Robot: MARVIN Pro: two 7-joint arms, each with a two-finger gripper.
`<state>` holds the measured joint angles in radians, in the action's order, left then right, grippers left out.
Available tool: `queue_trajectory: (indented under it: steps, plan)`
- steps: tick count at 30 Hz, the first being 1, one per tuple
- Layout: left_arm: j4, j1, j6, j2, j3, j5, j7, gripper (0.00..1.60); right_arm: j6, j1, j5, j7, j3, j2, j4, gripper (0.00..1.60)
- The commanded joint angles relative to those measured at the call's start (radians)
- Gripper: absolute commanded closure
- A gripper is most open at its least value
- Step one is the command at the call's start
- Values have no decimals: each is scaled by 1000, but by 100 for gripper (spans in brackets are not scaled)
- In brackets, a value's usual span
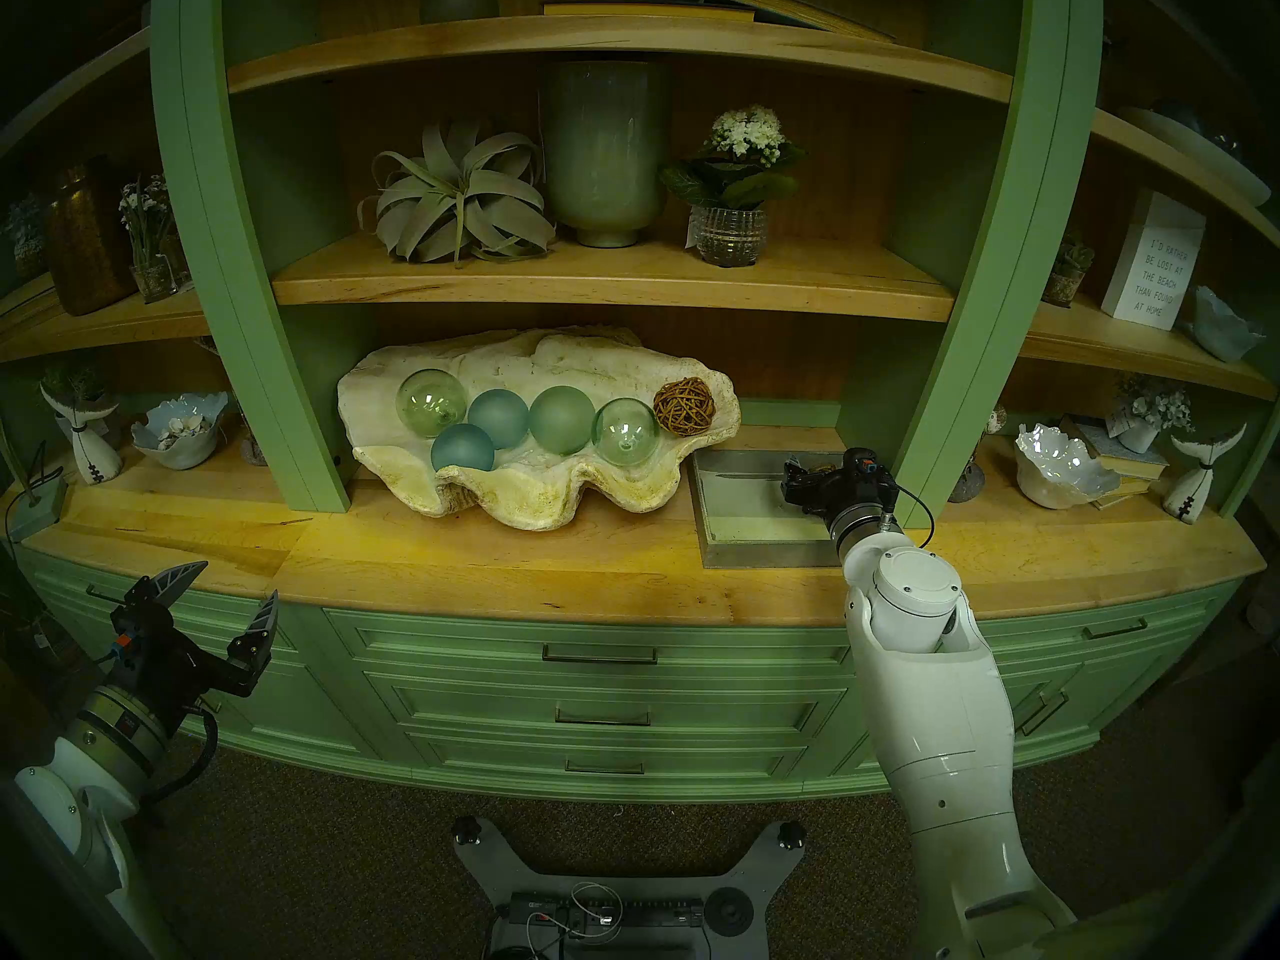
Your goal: Put wooden balls into bowl
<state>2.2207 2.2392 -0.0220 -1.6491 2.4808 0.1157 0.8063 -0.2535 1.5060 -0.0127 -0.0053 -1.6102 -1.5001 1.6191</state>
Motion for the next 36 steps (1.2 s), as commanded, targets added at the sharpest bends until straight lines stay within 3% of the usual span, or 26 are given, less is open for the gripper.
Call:
queue_trajectory:
  steps: [1,11,20,36]
  plan:
    - [26,-2,-3,0,3,6,1,0,13,-34,48,-42,19,2,35,0]
    - [27,-2,-2,0,3,6,1,0,-30,-23,59,-99,15,-21,34,0]
    - [27,-2,-2,0,3,6,1,0,-39,-13,32,-80,-1,-31,33,0]
    - [26,-2,-3,0,3,6,1,0,-56,-102,13,-85,-13,-32,-54,0]
